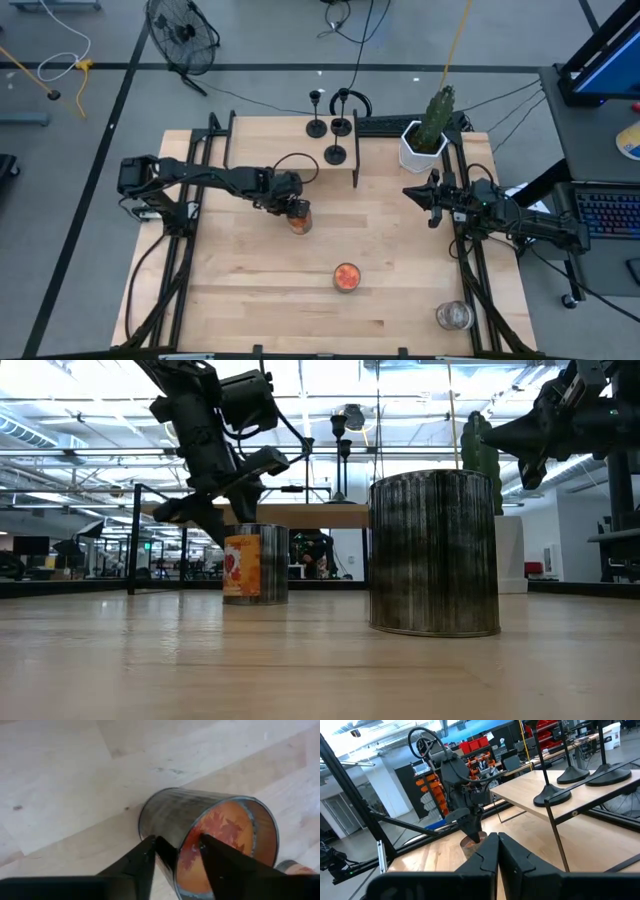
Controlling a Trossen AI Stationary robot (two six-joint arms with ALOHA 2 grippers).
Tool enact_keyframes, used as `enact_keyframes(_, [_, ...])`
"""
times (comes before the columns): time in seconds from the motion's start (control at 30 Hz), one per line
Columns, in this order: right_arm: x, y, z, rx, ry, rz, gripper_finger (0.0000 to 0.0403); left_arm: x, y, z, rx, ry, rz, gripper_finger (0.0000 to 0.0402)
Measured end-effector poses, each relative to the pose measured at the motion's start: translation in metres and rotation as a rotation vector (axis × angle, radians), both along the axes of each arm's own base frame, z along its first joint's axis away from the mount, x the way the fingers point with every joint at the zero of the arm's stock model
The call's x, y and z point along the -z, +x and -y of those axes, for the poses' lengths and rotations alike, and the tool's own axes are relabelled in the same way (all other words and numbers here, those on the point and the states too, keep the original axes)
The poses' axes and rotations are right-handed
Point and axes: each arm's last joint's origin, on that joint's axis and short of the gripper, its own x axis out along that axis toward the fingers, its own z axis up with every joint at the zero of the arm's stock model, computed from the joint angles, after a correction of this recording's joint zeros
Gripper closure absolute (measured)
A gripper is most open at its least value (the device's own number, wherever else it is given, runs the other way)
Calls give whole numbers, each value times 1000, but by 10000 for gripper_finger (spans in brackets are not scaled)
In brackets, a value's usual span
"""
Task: Pick & Place candle stick holders
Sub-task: Put the top orange scented candle on the shelf
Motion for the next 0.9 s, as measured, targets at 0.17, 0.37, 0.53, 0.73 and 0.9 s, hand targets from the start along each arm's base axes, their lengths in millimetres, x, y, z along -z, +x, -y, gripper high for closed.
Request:
enact_keyframes(0.17, [0,0,0,-3,11,2,403,0,0,-1,-14,20,-6,309])
enact_keyframes(0.37, [0,0,0,-4,11,2,403,0,0,-1,-28,55,-8,366])
enact_keyframes(0.53, [0,0,0,-4,11,2,403,-2,1,-1,-8,68,18,395])
enact_keyframes(0.73, [0,0,0,-4,11,2,403,-9,-2,0,20,61,50,397])
enact_keyframes(0.9, [0,0,0,-5,8,2,403,-37,-14,4,49,30,151,398])
